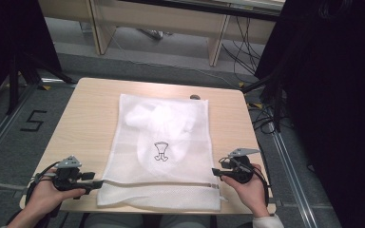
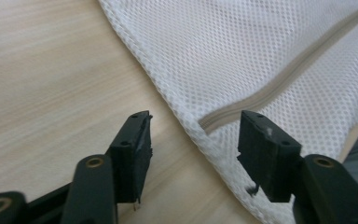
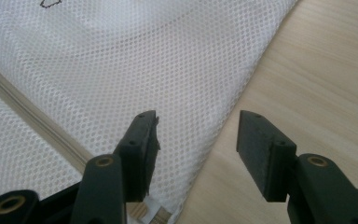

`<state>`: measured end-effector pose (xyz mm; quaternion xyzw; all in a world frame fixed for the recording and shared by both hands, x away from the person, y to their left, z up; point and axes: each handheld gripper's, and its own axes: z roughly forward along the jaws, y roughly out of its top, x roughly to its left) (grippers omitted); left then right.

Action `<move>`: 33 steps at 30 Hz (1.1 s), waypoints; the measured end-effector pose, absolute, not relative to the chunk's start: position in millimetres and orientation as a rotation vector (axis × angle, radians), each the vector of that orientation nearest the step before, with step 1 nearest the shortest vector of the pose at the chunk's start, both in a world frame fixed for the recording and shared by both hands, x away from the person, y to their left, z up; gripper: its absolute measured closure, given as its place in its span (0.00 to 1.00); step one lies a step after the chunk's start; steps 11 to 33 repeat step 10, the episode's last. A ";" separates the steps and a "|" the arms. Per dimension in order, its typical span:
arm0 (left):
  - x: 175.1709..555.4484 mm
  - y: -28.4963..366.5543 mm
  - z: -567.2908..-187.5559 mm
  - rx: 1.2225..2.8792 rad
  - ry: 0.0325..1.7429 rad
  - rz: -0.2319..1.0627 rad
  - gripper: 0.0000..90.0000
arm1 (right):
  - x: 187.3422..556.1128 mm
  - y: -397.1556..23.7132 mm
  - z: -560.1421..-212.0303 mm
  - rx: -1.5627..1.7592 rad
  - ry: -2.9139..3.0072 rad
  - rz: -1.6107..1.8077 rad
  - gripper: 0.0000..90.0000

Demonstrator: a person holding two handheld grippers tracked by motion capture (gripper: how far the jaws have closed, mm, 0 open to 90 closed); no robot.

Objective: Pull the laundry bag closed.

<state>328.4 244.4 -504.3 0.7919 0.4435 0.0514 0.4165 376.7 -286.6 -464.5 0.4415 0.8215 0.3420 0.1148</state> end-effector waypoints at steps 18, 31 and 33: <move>330.9 245.0 -504.4 1.966 1.109 0.182 0.36 | 377.4 -288.3 -465.1 1.300 2.359 1.017 0.53; 330.9 245.0 -504.4 1.966 1.109 0.182 0.36 | 377.4 -288.3 -465.1 1.300 2.359 1.017 0.53; 330.9 245.0 -504.4 1.966 1.109 0.182 0.36 | 377.4 -288.3 -465.1 1.300 2.359 1.017 0.53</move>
